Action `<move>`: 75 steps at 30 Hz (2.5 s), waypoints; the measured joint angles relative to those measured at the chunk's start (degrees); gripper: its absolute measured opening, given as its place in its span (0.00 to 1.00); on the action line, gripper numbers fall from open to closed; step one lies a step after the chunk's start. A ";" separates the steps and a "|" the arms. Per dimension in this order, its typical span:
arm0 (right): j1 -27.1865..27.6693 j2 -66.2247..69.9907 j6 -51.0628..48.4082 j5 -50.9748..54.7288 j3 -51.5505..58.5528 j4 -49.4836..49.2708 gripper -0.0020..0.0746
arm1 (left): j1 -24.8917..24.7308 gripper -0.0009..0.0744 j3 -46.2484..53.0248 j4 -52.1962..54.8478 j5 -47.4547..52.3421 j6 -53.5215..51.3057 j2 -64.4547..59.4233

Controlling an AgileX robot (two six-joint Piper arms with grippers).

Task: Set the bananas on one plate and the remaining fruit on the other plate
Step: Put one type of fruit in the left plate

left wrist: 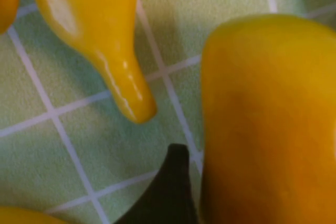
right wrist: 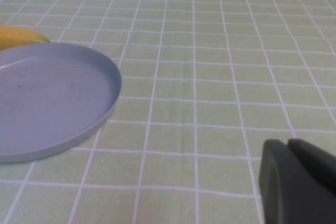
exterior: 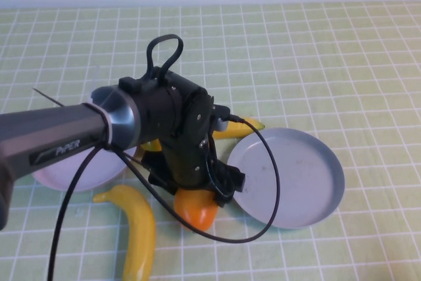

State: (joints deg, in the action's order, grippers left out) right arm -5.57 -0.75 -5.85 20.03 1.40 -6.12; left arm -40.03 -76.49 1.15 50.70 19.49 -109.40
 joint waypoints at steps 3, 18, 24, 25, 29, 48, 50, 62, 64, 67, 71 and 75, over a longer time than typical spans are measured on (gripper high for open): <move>0.00 0.00 0.00 0.00 0.00 0.00 0.01 | 0.00 0.90 0.00 0.00 0.00 0.00 -0.87; 0.00 0.00 -0.10 0.00 0.00 -0.14 0.01 | 0.00 0.75 -2.32 0.00 7.92 -2.84 -1.20; 0.00 0.00 -0.10 0.00 0.00 -0.14 0.01 | 0.00 0.75 -11.95 1.40 17.74 -6.54 -1.28; 0.00 0.00 -0.10 0.00 0.00 -0.14 0.01 | 0.00 0.75 -13.31 2.96 17.96 -7.09 -1.28; 0.00 0.00 -0.10 0.00 0.00 -0.14 0.01 | 2.13 0.75 -16.88 9.38 18.31 -7.87 -1.17; 0.00 0.00 -0.10 0.00 0.00 -0.18 0.01 | 30.33 0.75 -17.00 7.10 19.00 -14.85 -1.58; 0.00 0.00 -0.10 0.00 0.00 -0.18 0.01 | 31.20 0.75 -17.00 6.86 19.03 -15.21 -2.11; 0.00 0.00 -0.10 0.00 0.00 -0.31 0.01 | 31.73 0.80 -16.57 5.94 18.14 -19.05 -5.64; 0.00 0.00 -0.10 0.00 0.00 -0.31 0.01 | 31.73 0.80 -16.59 6.62 17.92 -19.05 -5.64; 0.00 0.00 -0.10 0.00 0.00 -0.40 0.01 | 31.73 0.80 -16.59 7.28 17.92 -18.91 -5.64; 0.00 0.00 -0.10 0.00 0.00 -0.40 0.01 | 31.73 0.81 -16.59 6.75 18.22 -18.66 -5.64; 0.00 0.00 -0.10 0.00 0.00 -0.40 0.01 | 31.73 0.81 -16.70 6.13 18.71 -18.58 -5.38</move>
State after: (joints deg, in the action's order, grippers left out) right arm -5.57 -0.75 -5.95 20.03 1.40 -6.52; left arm -8.31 -93.19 7.28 69.41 0.91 -114.78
